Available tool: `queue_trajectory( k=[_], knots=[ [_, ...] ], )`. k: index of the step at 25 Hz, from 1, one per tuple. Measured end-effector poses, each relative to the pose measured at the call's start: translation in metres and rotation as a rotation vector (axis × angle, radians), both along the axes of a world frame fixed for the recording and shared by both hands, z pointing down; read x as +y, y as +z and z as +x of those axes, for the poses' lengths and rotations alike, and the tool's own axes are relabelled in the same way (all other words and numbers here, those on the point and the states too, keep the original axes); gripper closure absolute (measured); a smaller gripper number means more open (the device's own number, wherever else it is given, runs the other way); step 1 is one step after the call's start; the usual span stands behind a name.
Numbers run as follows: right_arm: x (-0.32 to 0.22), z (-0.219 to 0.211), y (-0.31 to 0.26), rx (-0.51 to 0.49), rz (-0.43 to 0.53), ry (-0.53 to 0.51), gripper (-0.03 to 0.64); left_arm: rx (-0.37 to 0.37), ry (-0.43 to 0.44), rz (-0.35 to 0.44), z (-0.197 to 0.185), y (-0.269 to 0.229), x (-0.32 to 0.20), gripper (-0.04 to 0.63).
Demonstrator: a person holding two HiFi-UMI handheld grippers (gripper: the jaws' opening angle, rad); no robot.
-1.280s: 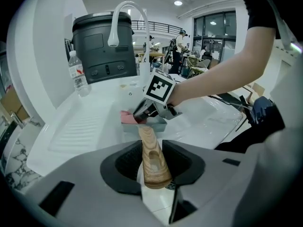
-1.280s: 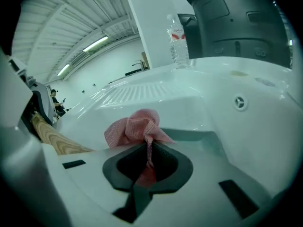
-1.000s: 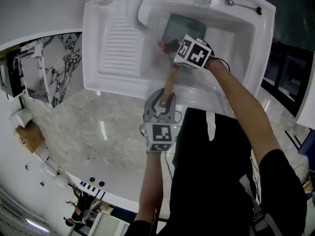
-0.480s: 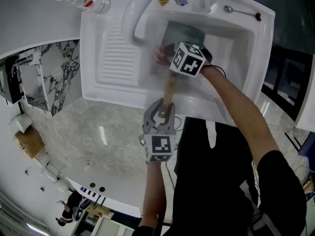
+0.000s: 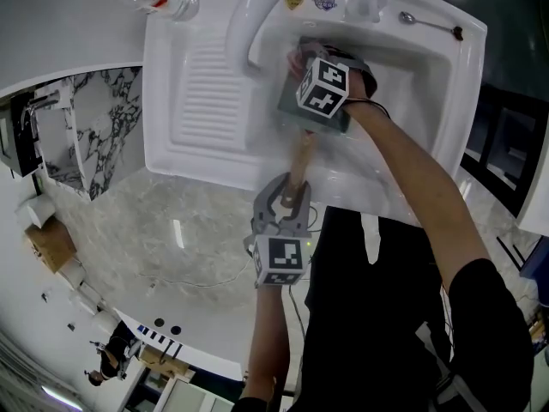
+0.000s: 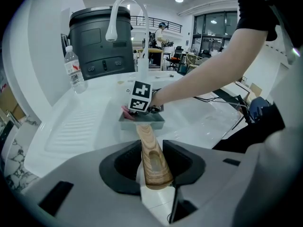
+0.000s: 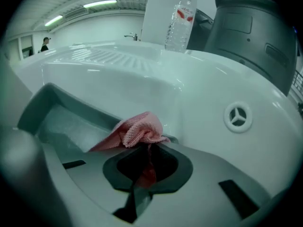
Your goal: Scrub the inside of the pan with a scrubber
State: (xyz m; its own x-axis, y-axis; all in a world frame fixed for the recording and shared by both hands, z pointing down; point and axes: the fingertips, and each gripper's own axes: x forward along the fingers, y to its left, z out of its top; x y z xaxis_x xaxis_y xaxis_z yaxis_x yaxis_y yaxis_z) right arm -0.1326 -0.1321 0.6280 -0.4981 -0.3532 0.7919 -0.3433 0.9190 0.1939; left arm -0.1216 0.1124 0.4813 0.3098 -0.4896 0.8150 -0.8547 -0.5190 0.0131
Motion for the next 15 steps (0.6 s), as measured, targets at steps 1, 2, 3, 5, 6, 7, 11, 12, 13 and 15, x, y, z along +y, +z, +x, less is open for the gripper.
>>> queue_trajectory(
  k=[1,2,3,5,6,7,11,12,13,15],
  knots=[
    [-0.003,0.001,0.002,0.032,0.03,-0.022,0.578,0.002,-0.001,-0.002,0.0,0.0,0.0,0.445],
    [-0.005,0.001,0.004,0.074,0.068,-0.057,0.578,0.003,-0.004,-0.003,0.001,-0.001,-0.001,0.445],
    [-0.007,0.002,0.005,0.123,0.112,-0.1,0.578,0.003,-0.008,-0.004,0.001,-0.002,-0.002,0.445],
    [-0.01,0.003,0.006,0.218,0.183,-0.175,0.578,-0.003,-0.025,-0.006,0.001,-0.001,-0.003,0.445],
    [-0.011,0.004,0.007,0.255,0.197,-0.2,0.578,-0.011,-0.039,-0.007,0.0,0.0,-0.003,0.445],
    [-0.01,0.006,0.008,0.286,0.199,-0.217,0.578,-0.023,-0.054,-0.005,0.0,0.001,-0.002,0.445],
    [-0.001,0.028,0.014,0.376,0.147,-0.251,0.578,-0.028,-0.109,-0.008,0.001,0.005,-0.002,0.449],
    [0.001,0.035,0.016,0.393,0.125,-0.259,0.578,-0.021,-0.119,-0.012,0.001,0.006,-0.003,0.449],
    [0.004,0.042,0.018,0.41,0.102,-0.267,0.578,-0.021,-0.123,-0.015,0.0,0.008,-0.003,0.449],
    [0.01,0.054,0.021,0.441,0.049,-0.279,0.578,-0.032,-0.123,-0.016,-0.001,0.011,-0.002,0.449]
  ],
)
